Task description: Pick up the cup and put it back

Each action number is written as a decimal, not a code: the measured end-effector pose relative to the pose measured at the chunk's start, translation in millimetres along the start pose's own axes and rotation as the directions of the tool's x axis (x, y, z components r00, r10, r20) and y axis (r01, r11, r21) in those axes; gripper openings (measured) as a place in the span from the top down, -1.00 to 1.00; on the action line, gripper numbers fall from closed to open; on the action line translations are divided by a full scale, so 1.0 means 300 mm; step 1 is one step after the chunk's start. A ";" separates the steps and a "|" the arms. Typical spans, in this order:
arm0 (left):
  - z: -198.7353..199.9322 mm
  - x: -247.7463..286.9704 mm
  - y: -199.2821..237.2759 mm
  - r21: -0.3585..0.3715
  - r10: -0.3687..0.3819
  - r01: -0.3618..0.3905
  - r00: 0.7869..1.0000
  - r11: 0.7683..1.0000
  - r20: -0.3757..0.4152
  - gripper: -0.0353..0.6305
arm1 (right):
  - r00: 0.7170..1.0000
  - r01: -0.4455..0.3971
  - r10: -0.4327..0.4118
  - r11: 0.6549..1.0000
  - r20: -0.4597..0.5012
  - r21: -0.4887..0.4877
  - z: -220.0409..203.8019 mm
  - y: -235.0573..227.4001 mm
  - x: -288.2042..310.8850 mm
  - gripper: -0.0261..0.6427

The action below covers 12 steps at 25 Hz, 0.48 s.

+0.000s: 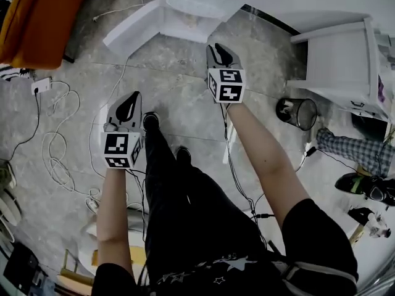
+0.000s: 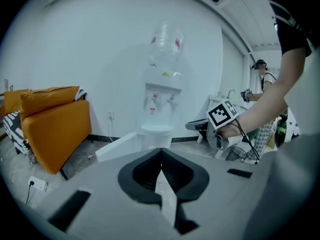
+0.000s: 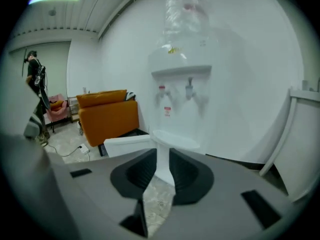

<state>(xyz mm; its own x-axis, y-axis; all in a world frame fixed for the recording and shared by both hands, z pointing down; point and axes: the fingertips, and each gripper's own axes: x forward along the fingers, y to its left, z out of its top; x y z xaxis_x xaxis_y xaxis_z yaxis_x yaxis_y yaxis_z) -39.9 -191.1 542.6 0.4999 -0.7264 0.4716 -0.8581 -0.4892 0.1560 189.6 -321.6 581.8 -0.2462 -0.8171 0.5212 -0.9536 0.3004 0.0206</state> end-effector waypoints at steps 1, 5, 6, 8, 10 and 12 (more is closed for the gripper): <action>0.014 -0.035 -0.042 -0.008 -0.005 0.005 1.000 1.000 -0.003 0.87 | 1.000 -0.004 0.003 1.000 0.016 0.007 0.027 -0.003 -0.061 0.67; 0.084 -0.137 -0.204 0.006 -0.052 0.052 0.999 0.999 0.013 0.87 | 0.998 -0.002 0.001 1.000 0.067 0.010 0.105 -0.018 -0.271 0.72; 0.095 -0.160 -0.232 0.015 -0.063 0.063 0.998 0.998 0.016 0.87 | 0.996 0.001 -0.002 1.000 0.088 0.013 0.124 -0.018 -0.321 0.73; 0.098 -0.206 -0.264 0.016 -0.071 0.070 0.997 0.997 0.016 0.87 | 0.991 0.010 -0.010 1.000 0.130 -0.004 0.156 -0.004 -0.421 0.77; 0.078 -0.251 -0.276 0.000 -0.063 0.063 0.998 0.998 0.011 0.87 | 0.986 0.030 -0.019 0.997 0.164 -0.068 0.169 0.022 -0.521 0.83; 0.049 -0.294 -0.284 -0.016 -0.056 0.056 0.998 0.998 0.008 0.87 | 0.984 0.046 -0.023 0.991 0.177 -0.127 0.156 0.062 -0.609 0.85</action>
<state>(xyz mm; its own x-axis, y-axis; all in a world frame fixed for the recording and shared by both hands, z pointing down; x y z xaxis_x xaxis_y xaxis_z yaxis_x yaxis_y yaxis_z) -9.2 -92.5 475.0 0.5484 -0.7013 0.4554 -0.8302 -0.5218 0.1960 208.8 -189.8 447.2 -0.2510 -0.8978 0.3618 -0.9341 0.3227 0.1529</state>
